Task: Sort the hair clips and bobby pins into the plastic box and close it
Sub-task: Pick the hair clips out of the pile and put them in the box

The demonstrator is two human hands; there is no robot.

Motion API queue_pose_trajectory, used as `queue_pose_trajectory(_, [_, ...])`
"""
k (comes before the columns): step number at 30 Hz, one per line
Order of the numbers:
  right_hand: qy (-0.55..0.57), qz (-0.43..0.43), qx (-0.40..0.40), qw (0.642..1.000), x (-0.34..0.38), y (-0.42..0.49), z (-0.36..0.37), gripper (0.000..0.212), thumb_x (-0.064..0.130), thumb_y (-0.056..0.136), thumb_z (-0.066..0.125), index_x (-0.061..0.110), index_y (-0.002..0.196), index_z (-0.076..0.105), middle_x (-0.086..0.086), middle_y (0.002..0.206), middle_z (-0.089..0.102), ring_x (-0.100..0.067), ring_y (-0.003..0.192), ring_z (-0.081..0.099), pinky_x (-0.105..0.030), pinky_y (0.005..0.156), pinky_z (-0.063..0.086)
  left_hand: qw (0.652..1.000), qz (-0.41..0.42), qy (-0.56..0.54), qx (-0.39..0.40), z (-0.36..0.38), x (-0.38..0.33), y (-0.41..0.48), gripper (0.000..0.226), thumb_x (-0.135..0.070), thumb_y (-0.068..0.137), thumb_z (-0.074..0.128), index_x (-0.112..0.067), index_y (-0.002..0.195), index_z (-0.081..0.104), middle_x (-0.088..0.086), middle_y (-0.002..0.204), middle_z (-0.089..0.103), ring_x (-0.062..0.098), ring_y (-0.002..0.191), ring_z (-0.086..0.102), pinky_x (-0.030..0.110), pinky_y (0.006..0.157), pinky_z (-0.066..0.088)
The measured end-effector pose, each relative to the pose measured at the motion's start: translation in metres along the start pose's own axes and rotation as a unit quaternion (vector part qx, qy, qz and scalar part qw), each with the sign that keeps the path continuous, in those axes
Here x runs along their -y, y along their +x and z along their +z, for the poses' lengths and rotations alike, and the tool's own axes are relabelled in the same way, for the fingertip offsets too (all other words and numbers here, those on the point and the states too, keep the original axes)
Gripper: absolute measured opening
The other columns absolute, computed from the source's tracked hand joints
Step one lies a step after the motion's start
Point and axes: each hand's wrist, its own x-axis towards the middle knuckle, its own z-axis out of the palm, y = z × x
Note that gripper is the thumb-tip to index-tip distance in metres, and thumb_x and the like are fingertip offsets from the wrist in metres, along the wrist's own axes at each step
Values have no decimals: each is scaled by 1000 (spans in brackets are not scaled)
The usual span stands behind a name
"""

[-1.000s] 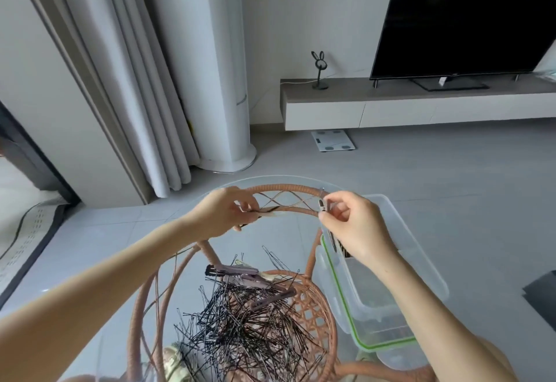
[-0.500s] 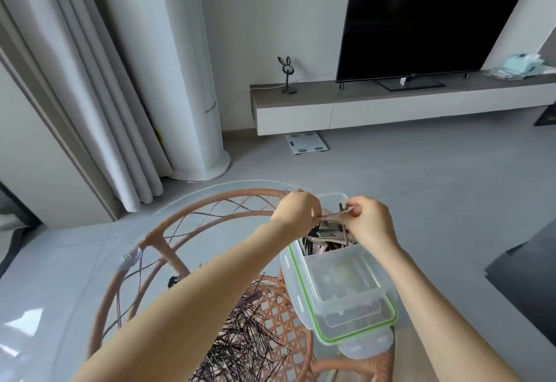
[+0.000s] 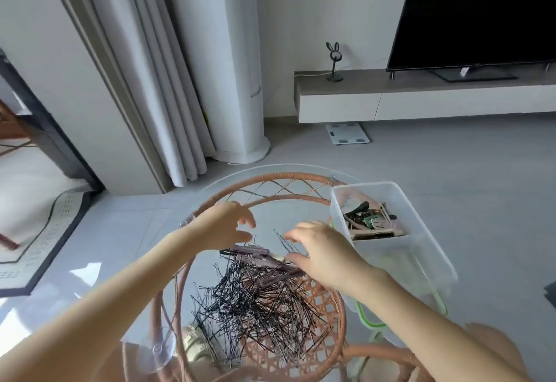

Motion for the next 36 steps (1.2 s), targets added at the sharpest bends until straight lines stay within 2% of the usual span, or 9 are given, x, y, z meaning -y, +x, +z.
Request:
queue_pose_trajectory(5, [-20, 86, 42, 995, 13, 39, 44, 45, 40, 87, 57, 7, 117, 56, -9, 113, 61, -27, 108, 54, -39, 90, 46, 999, -41, -30, 5, 33, 33, -12, 39, -26, 86, 63, -17, 123, 56, 0, 120, 65, 19, 106, 61, 33, 95, 48])
queue_pose_trajectory(9, [9, 140, 70, 988, 22, 54, 58, 46, 35, 81, 67, 7, 115, 55, -10, 113, 61, -28, 104, 57, -37, 87, 47, 997, -55, -53, 1, 41, 36, -4, 34, -20, 83, 65, -13, 116, 59, 6, 117, 63, 22, 99, 63, 30, 88, 51])
queue_pose_trajectory(12, [45, 164, 76, 983, 23, 58, 60, 36, 29, 78, 70, 10, 107, 61, -8, 104, 64, -26, 96, 59, -31, 73, 43, 996, -52, -70, 17, 43, 40, 1, 26, -18, 82, 67, -11, 106, 62, 6, 108, 69, 15, 82, 59, 24, 70, 49])
queue_pose_trajectory(16, [78, 170, 74, 979, 19, 58, 60, 22, 27, 75, 71, 11, 90, 69, -4, 79, 61, -23, 76, 57, -27, 51, 32, 995, -46, -87, 30, 42, 46, 2, 28, -20, 81, 67, -10, 108, 65, 7, 106, 70, 18, 84, 62, 29, 81, 54])
queue_pose_trajectory(21, [110, 176, 32, 978, 15, 53, 58, 17, 29, 80, 68, 13, 76, 65, -3, 74, 60, -20, 71, 53, -29, 57, 34, 994, -27, -106, 17, 39, 59, -2, 28, -24, 78, 71, -14, 105, 70, 1, 102, 73, 14, 91, 68, 24, 82, 54])
queue_pose_trajectory(26, [138, 171, 4, 976, 10, 48, 54, 21, 27, 84, 64, 6, 81, 67, -7, 78, 66, -19, 70, 54, -29, 62, 36, 992, -26, -123, -2, 36, 60, -8, 24, -21, 78, 71, -16, 101, 72, 1, 96, 74, 3, 67, 61, 10, 64, 47])
queue_pose_trajectory(30, [171, 183, -42, 967, 10, 45, 50, 20, 25, 94, 47, 17, 76, 46, -4, 83, 69, -21, 77, 65, -34, 71, 49, 993, -41, -108, -30, 44, 53, -8, 22, -23, 79, 69, -15, 99, 72, -1, 96, 74, 12, 85, 67, 10, 60, 42])
queue_pose_trajectory(33, [123, 167, -19, 978, 9, 42, 48, 14, 19, 96, 40, 16, 82, 38, -3, 80, 59, -22, 74, 57, -31, 60, 39, 992, -54, -107, -32, 50, 49, -6, 24, -22, 78, 70, -14, 100, 72, 0, 92, 72, 16, 87, 67, 24, 73, 53])
queue_pose_trajectory(36, [73, 137, 55, 986, 12, 40, 48, 18, 28, 90, 52, 10, 95, 49, 7, 82, 49, -15, 71, 47, -22, 51, 30, 988, -87, -121, -49, 58, 46, -8, 22, -21, 77, 71, -12, 97, 71, 0, 83, 69, 17, 76, 66, 18, 57, 48])
